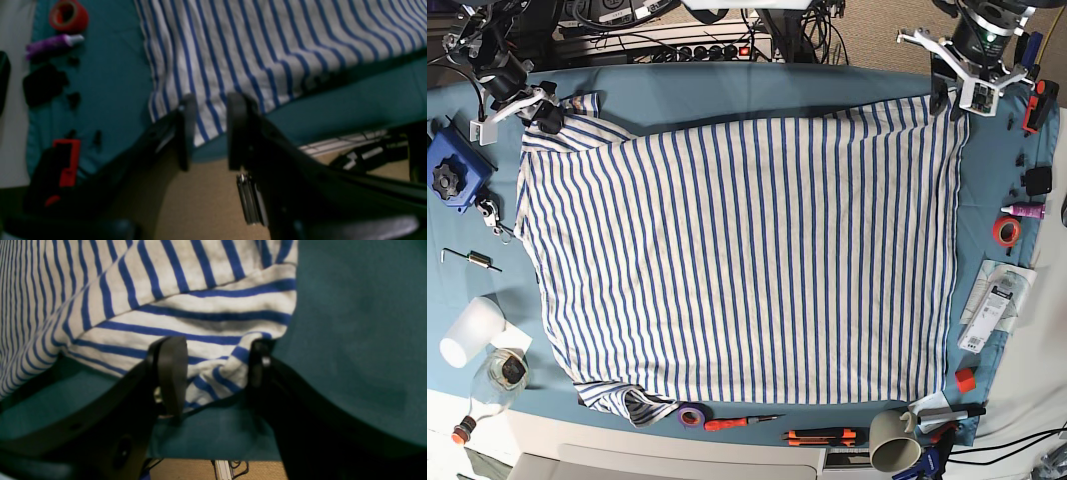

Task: Fold the T-shirt properly
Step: 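Grasp the shirt's shoulder corners with both grippers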

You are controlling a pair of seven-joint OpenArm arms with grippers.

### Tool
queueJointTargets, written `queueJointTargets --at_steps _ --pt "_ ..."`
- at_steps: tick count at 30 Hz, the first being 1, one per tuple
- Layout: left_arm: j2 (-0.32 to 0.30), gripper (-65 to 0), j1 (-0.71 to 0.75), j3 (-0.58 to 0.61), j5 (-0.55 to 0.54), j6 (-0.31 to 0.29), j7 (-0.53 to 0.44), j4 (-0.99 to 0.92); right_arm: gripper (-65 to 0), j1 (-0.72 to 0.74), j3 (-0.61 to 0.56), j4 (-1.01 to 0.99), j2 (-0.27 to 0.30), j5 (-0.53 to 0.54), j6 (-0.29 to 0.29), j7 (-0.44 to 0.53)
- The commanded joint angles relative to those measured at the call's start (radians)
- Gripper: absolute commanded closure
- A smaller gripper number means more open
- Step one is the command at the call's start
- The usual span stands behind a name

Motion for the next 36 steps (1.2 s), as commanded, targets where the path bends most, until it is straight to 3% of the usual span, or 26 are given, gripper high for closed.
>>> queueJointTargets --at_steps 1,11,15,17,22,25,30,36 --pt "-0.005 -17.6 0.004 -0.003 -0.006 0.003 -0.023 0.016 -27.4 -0.013 -0.005 -0.003 0.003 -0.057 -0.016 -0.061" --pt "-0.005 -18.1 -0.051 -0.003 -0.003 0.002 -0.023 0.016 -27.4 -0.013 -0.005 -0.003 0.003 -0.057 -0.016 -0.064" --pt "-0.005 -30.3 -0.056 -0.003 0.047 0.003 -0.023 0.016 -27.4 -0.013 -0.005 -0.003 0.004 -0.057 -0.016 -0.064" --pt "-0.005 -32.9 -0.057 -0.003 0.05 0.022 -0.023 0.016 -27.4 -0.013 -0.005 -0.003 0.004 -0.057 -0.016 -0.064" --pt "-0.005 -32.8 -0.098 -0.003 0.05 0.111 0.016 0.01 -27.4 -0.013 -0.005 -0.003 0.006 -0.057 -0.016 -0.065" --pt "-0.005 -32.6 -0.135 -0.003 0.031 0.12 0.114 -0.003 -27.4 -0.013 -0.005 -0.003 0.006 -0.057 -0.016 -0.069" --pt "-0.005 -31.7 -0.164 -0.003 0.011 0.164 0.111 -0.08 -27.4 -0.013 -0.005 -0.003 0.006 -0.057 -0.016 -0.072" --pt "-0.005 -31.7 -0.22 -0.003 0.012 0.169 0.145 -0.224 -27.4 -0.013 -0.005 -0.003 0.006 -0.057 -0.016 -0.073"
